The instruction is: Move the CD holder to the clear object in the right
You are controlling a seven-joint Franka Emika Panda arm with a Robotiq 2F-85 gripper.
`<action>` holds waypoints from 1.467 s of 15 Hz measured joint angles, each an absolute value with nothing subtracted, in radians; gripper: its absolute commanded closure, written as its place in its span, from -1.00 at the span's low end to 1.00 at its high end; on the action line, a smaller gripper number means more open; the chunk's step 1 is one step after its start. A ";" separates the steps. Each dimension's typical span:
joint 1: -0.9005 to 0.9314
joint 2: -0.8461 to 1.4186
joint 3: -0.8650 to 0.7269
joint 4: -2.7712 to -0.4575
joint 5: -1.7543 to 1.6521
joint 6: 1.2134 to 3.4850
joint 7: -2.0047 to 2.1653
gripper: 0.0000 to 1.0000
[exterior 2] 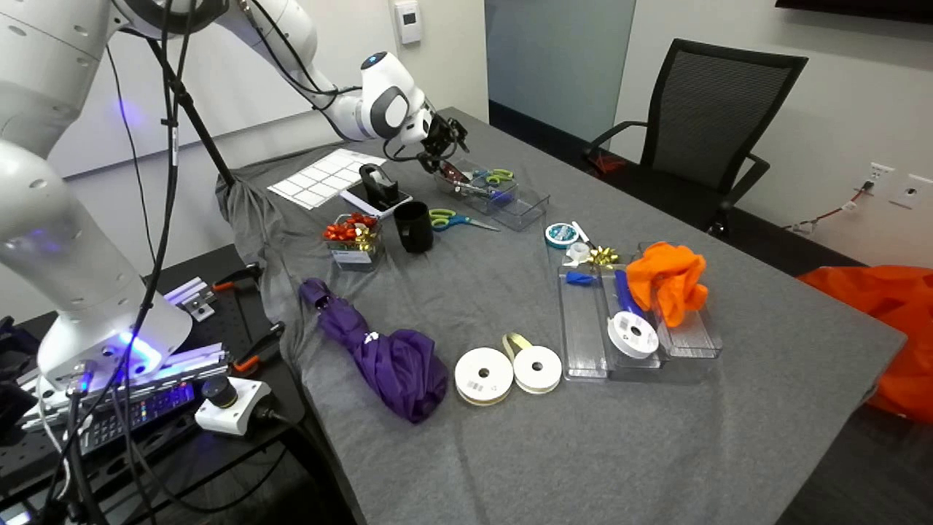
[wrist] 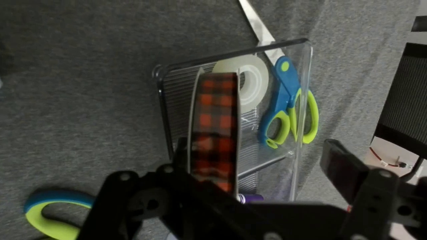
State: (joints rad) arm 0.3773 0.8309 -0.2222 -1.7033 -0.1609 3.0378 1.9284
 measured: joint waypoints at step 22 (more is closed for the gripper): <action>0.420 0.727 -0.281 -1.719 -0.039 2.860 1.780 0.85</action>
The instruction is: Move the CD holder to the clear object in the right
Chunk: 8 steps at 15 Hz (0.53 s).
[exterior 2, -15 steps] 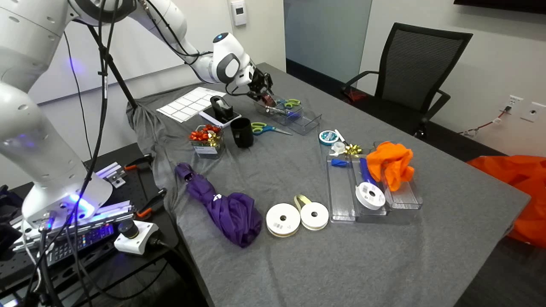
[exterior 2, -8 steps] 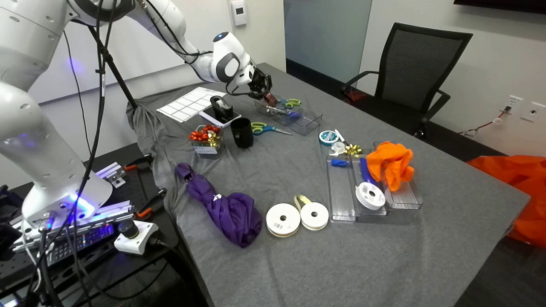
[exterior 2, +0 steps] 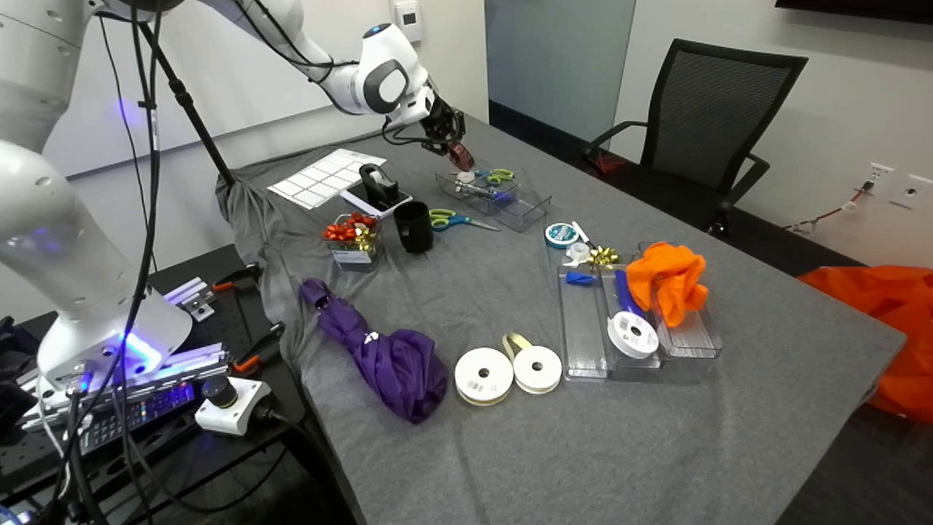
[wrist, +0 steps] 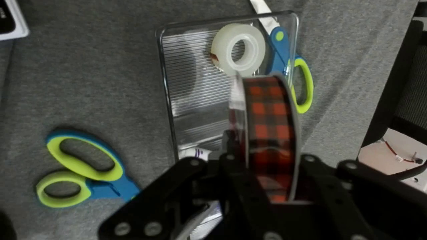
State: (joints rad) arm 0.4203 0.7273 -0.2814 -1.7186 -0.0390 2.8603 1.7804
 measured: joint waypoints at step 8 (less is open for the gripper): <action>0.365 0.466 -0.238 -1.857 -0.102 2.651 1.621 0.85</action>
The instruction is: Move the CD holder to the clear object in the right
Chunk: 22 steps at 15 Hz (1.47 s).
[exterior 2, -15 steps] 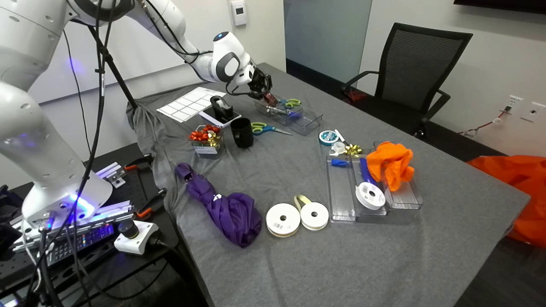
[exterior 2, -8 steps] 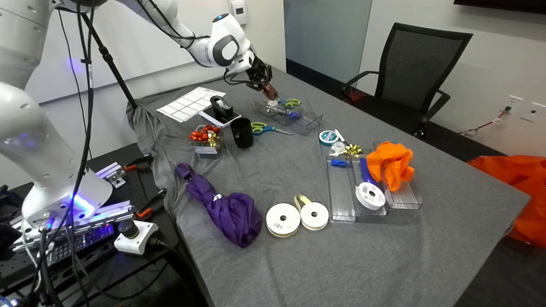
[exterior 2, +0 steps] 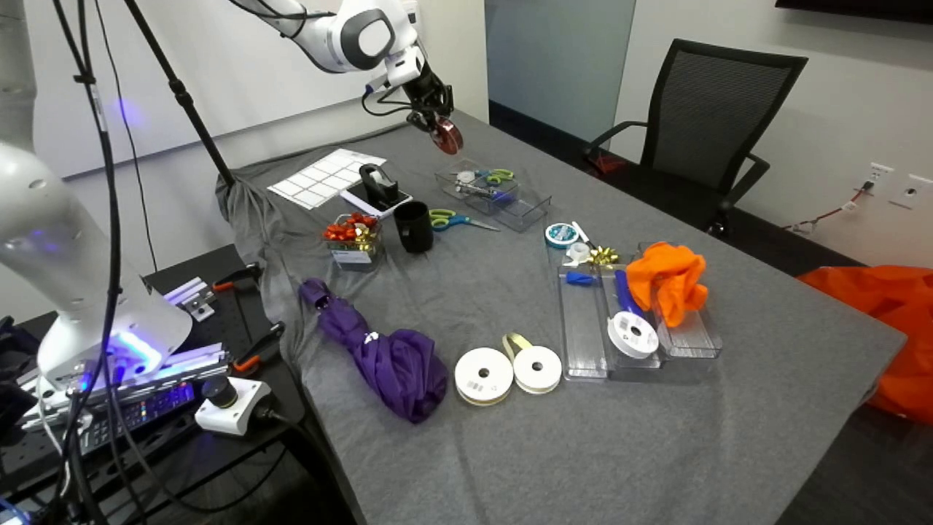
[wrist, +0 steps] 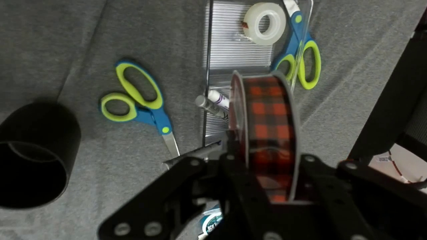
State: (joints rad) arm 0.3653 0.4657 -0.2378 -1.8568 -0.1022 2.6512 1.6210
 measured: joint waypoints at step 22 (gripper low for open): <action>0.146 0.331 -0.174 -1.910 -0.167 2.531 1.734 0.85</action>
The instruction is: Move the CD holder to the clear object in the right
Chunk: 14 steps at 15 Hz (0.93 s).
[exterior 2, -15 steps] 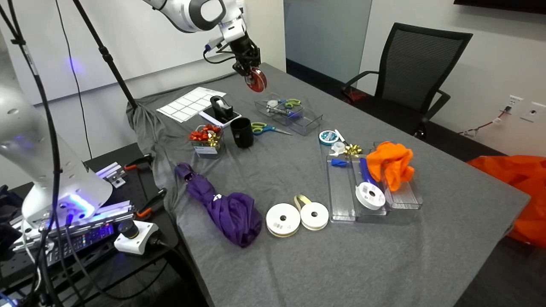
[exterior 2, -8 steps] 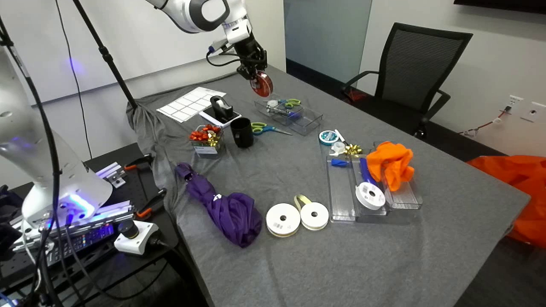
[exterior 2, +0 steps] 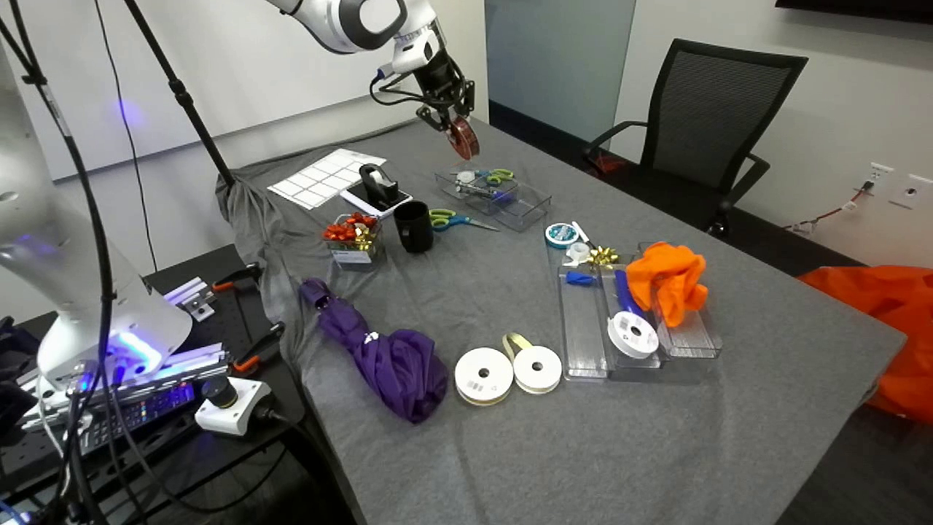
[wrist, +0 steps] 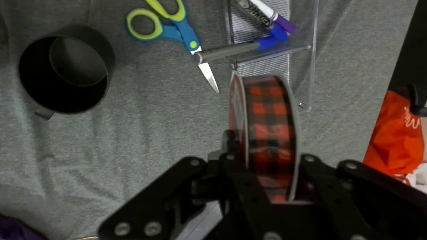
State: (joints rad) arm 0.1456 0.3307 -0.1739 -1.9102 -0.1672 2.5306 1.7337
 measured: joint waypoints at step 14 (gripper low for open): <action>0.126 0.407 -0.178 -1.810 -0.116 2.550 1.899 0.85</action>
State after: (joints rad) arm 0.1256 0.4073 -0.1779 -1.8104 -0.1156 2.5497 1.8994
